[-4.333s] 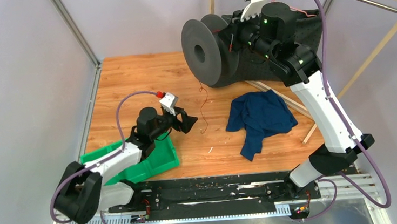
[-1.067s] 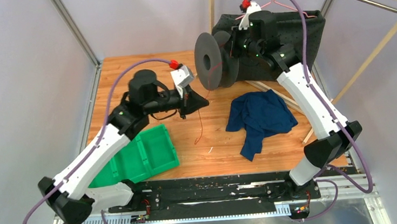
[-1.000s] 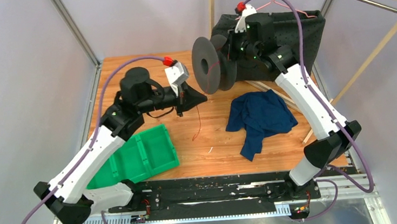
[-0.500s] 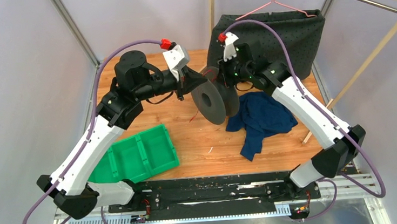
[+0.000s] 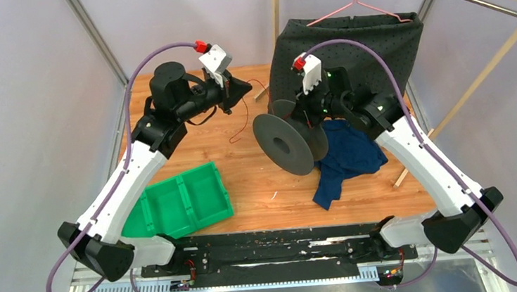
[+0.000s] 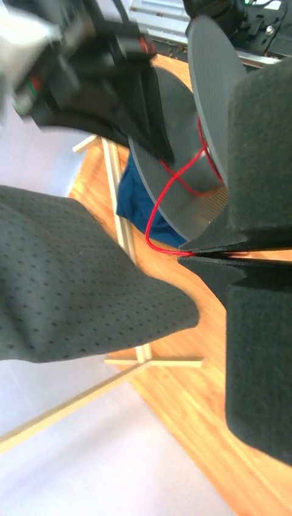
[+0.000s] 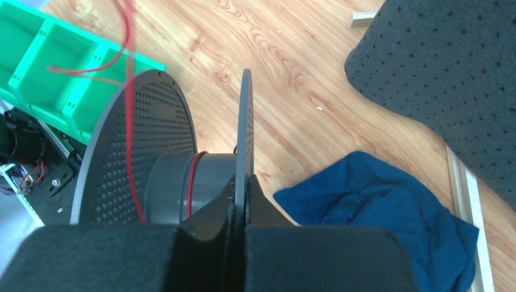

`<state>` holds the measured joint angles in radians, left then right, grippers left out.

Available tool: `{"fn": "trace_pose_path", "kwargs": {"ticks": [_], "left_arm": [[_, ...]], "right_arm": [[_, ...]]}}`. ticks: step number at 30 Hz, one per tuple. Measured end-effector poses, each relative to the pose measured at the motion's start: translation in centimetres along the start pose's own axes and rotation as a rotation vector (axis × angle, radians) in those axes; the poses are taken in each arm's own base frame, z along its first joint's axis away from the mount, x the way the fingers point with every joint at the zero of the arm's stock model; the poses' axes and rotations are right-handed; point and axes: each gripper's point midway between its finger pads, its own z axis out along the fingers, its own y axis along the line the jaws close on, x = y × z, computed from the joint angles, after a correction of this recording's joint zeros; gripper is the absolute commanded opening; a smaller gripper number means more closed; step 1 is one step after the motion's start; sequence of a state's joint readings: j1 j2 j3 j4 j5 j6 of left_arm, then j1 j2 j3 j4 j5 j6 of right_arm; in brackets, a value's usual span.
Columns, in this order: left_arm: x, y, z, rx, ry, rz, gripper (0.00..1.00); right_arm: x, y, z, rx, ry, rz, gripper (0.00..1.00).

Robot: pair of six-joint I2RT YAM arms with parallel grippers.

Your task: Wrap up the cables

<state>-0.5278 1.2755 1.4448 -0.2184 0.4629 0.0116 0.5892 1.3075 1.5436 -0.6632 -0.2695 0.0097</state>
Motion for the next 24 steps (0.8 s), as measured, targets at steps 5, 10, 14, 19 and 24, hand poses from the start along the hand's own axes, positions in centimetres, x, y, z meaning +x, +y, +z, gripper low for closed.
{"fn": "trace_pose_path", "kwargs": {"ticks": [5,10,14,19,24], "left_arm": [[4.1,2.1,0.1,-0.033,0.091,-0.047,0.0],[8.1,2.6,-0.2,-0.035,0.165,-0.078,0.0],[10.9,2.4,-0.2,-0.027,0.208,-0.104,0.0],[13.3,1.6,0.1,0.009,0.224,-0.156,0.0],[13.4,1.4,0.8,0.035,0.205,-0.182,0.28]], "right_arm": [[0.0,0.5,-1.6,-0.011,-0.008,-0.022,0.01],[-1.7,1.1,-3.8,-0.024,-0.057,-0.032,0.01],[-4.4,0.8,-5.6,-0.013,-0.136,-0.011,0.01],[-6.7,-0.5,-7.1,0.029,-0.218,0.041,0.01],[-8.1,-0.6,-6.8,0.02,-0.27,0.11,0.01]]}}
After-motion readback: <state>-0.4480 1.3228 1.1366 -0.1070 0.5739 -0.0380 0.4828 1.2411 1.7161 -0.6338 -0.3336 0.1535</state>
